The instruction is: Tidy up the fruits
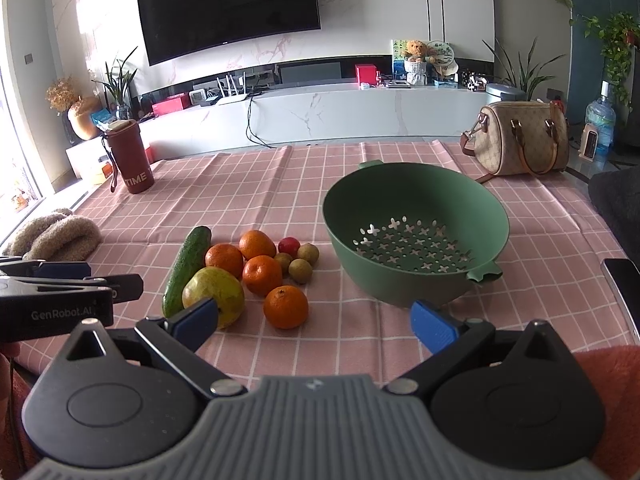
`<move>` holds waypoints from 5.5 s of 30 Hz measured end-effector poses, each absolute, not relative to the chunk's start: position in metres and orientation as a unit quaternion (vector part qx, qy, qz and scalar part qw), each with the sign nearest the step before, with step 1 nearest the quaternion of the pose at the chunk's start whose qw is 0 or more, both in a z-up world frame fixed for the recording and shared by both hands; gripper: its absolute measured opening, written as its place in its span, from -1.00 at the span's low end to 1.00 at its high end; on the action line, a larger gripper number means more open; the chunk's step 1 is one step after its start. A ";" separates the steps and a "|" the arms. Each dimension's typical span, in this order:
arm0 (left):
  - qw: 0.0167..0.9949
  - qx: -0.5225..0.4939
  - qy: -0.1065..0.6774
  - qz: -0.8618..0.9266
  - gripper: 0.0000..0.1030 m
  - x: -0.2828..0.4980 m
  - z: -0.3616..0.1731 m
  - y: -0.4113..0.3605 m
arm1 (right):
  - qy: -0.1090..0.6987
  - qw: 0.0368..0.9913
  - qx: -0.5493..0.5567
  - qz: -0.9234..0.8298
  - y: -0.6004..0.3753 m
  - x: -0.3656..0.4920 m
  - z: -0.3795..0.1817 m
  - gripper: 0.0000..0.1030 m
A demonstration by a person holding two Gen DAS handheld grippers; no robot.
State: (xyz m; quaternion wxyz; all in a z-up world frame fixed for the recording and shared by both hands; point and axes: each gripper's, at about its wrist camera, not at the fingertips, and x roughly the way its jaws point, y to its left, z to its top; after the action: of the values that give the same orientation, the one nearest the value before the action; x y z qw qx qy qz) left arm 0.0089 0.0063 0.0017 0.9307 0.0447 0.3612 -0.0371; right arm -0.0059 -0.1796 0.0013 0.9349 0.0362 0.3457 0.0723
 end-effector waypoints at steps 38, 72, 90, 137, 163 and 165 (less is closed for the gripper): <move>0.929 0.043 0.366 -0.038 0.45 0.010 0.001 0.006 | 0.356 0.932 0.035 0.062 -0.180 -0.003 -0.002 0.91; 0.890 -0.050 0.449 -0.071 -0.24 0.087 -0.033 0.058 | 0.409 0.896 0.035 0.170 -0.117 0.061 -0.033 0.30; 0.865 -0.121 0.480 -0.085 -0.17 0.129 -0.076 0.073 | 0.450 0.868 0.057 0.204 -0.091 0.108 -0.071 0.22; 0.856 -0.089 0.506 -0.064 -0.14 0.099 -0.080 0.085 | 0.462 0.870 0.039 0.171 -0.088 0.096 -0.080 0.23; 0.901 -0.097 0.399 -0.144 -0.18 0.077 0.026 0.008 | 0.381 0.912 0.008 0.152 -0.159 0.067 0.006 0.22; 0.897 -0.101 0.396 -0.168 -0.18 0.086 0.037 -0.010 | 0.377 0.914 0.002 0.148 -0.177 0.073 0.017 0.22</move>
State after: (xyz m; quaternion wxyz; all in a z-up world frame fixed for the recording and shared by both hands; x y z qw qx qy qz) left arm 0.0857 -0.0102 0.0365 0.8971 -0.1012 0.3961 -0.1677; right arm 0.0732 -0.1773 0.0174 0.9145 0.0017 0.3768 0.1476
